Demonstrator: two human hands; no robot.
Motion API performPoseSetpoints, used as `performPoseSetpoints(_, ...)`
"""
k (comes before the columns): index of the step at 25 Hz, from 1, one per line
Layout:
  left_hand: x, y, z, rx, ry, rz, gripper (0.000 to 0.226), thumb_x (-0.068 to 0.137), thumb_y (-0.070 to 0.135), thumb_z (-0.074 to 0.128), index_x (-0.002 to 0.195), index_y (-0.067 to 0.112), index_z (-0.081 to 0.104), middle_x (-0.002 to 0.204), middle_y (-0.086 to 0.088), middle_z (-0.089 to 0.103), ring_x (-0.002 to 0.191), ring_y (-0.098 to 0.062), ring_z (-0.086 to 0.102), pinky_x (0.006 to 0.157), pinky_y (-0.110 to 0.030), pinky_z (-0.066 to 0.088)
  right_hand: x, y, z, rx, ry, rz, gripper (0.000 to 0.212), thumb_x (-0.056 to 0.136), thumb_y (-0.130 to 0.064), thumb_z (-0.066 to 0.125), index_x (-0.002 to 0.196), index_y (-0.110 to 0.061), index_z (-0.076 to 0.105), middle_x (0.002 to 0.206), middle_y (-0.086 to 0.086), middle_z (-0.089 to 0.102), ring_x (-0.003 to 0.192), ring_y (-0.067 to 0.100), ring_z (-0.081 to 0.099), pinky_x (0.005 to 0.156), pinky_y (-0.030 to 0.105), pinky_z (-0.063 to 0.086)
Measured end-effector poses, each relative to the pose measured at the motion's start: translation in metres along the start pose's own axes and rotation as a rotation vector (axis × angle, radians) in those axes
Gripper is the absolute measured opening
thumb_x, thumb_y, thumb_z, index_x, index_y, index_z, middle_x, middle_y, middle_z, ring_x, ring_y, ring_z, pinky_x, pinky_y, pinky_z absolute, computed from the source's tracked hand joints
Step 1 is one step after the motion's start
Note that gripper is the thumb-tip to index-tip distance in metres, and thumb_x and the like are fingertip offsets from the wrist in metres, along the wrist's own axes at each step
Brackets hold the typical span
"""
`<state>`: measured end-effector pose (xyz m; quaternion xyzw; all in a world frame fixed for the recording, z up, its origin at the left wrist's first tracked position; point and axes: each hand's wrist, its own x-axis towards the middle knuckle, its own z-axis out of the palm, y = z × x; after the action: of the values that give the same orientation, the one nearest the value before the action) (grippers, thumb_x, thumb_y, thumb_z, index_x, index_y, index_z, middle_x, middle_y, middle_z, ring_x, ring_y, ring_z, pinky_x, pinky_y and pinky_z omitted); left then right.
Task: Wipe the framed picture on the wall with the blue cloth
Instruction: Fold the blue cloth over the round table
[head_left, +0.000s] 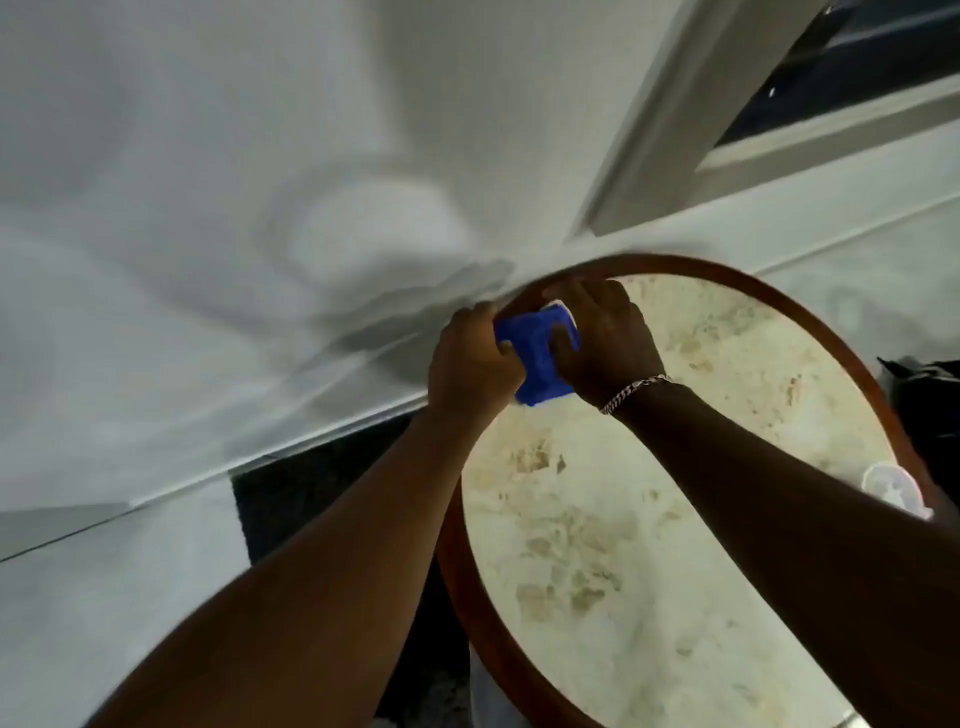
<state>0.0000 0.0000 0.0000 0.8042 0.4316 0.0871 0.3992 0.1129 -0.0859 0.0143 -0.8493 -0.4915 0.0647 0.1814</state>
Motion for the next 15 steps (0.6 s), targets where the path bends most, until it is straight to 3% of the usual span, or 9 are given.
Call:
performPoseSetpoints(3,0.015,-0.005,0.033,-0.053,0.028,-0.098,0.043,0.081,0.009,0.063,0.124,0.005,0.057,0.121,-0.018,0.061,0.108,-0.031,0.063,0.086,-0.032,0.052,0.0,0.023,0.035,-0.061,-0.098,0.119,0.044,0.086,-0.018,0.056,0.13,-0.018,0.05,0.133,0.013,0.052,0.11,0.036,0.054,0.088,0.048,0.049)
performPoseSetpoints(5,0.023,-0.007,0.049,-0.089,0.035,-0.175,0.044,0.081,0.009,0.068,0.124,0.005,0.058,0.125,-0.019,0.056,0.107,-0.031,0.063,0.079,-0.026,0.048,-0.003,0.028,0.053,-0.04,-0.129,0.184,0.046,0.087,-0.022,0.056,0.133,-0.018,0.048,0.134,0.016,0.049,0.102,0.039,0.059,0.083,0.047,0.053)
performPoseSetpoints(9,0.029,-0.005,0.049,-0.191,0.073,-0.246,0.051,0.074,-0.001,0.07,0.123,0.007,0.058,0.122,-0.017,0.063,0.107,-0.03,0.065,0.08,-0.023,0.046,0.0,0.024,0.059,0.169,-0.007,0.259,0.042,0.083,-0.008,0.06,0.125,-0.015,0.057,0.123,0.018,0.051,0.093,0.04,0.061,0.073,0.032,0.046)
performPoseSetpoints(15,0.004,0.028,-0.027,-0.35,0.234,-0.09,0.045,0.076,0.0,0.072,0.119,0.008,0.063,0.112,-0.009,0.071,0.096,-0.02,0.066,0.09,-0.031,0.056,-0.001,-0.028,0.0,0.27,0.27,0.127,0.028,0.083,0.001,0.06,0.109,-0.005,0.068,0.122,0.021,0.057,0.087,0.035,0.064,0.07,0.032,0.053)
